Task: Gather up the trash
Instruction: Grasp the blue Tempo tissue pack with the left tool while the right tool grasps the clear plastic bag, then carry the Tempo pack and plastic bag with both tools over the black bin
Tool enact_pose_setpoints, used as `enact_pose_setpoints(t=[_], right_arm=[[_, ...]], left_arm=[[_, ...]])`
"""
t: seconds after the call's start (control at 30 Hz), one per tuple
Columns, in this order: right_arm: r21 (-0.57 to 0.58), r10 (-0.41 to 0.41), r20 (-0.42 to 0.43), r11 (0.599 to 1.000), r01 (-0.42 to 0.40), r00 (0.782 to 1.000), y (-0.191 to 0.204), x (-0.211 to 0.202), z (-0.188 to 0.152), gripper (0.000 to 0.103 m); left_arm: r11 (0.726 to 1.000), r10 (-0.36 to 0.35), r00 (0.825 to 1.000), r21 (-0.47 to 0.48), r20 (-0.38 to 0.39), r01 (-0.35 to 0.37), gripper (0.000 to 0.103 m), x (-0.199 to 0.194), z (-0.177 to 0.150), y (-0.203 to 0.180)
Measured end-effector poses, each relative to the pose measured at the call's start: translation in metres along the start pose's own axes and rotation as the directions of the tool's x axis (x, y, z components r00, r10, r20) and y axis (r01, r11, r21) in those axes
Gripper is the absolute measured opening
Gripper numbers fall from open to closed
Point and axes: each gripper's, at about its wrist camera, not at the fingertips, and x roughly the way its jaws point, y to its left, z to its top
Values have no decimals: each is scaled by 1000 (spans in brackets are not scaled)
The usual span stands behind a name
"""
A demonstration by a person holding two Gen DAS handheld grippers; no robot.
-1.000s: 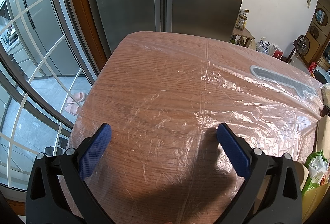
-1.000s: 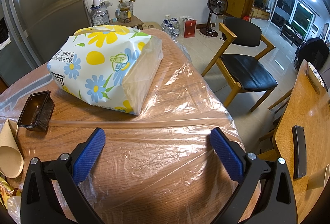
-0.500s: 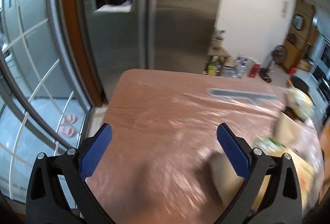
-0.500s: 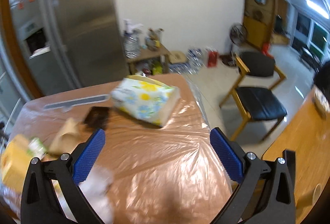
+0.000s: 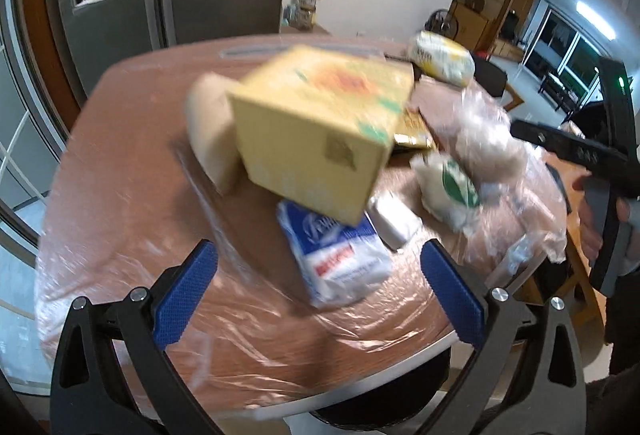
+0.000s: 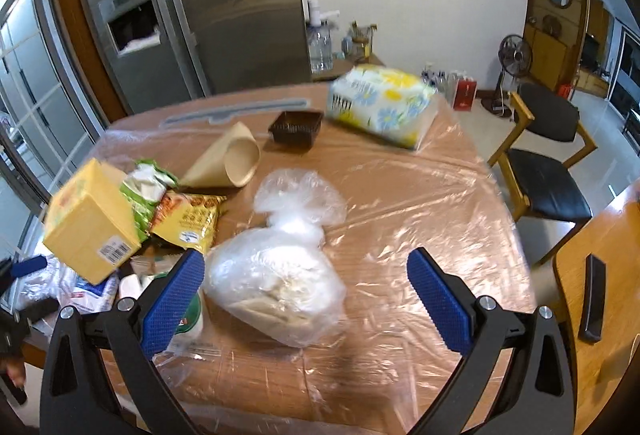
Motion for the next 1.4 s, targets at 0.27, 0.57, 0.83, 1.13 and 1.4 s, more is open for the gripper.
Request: enact_pose_setpoints(t=[0.27,0.57,0.83,1.13,1.4], right_arm=[[38,28,-63,999,-26,998,8,32,1,99],[34,25,-92,999,-22,995,14,46,-3,98],[99,147,-114,986,-136,983,4,41,-9,65],[77,169,-42,983,-166,985,2,2,-11,65],[69,188,-7,980,-187,982,3,-27,-20,65]], left_arm=[[999,31,999,-21,-34,-32,101,30,0,-3],[994,104,992,33,-65,-102,76,44,-2,-13],[989,131,989,80,-60,-126,51,36,-9,-14],[992,113,993,62,-38,-110,49,9,-15,-6],[990,136,991,27,3,-136,49,-21,-20,6]])
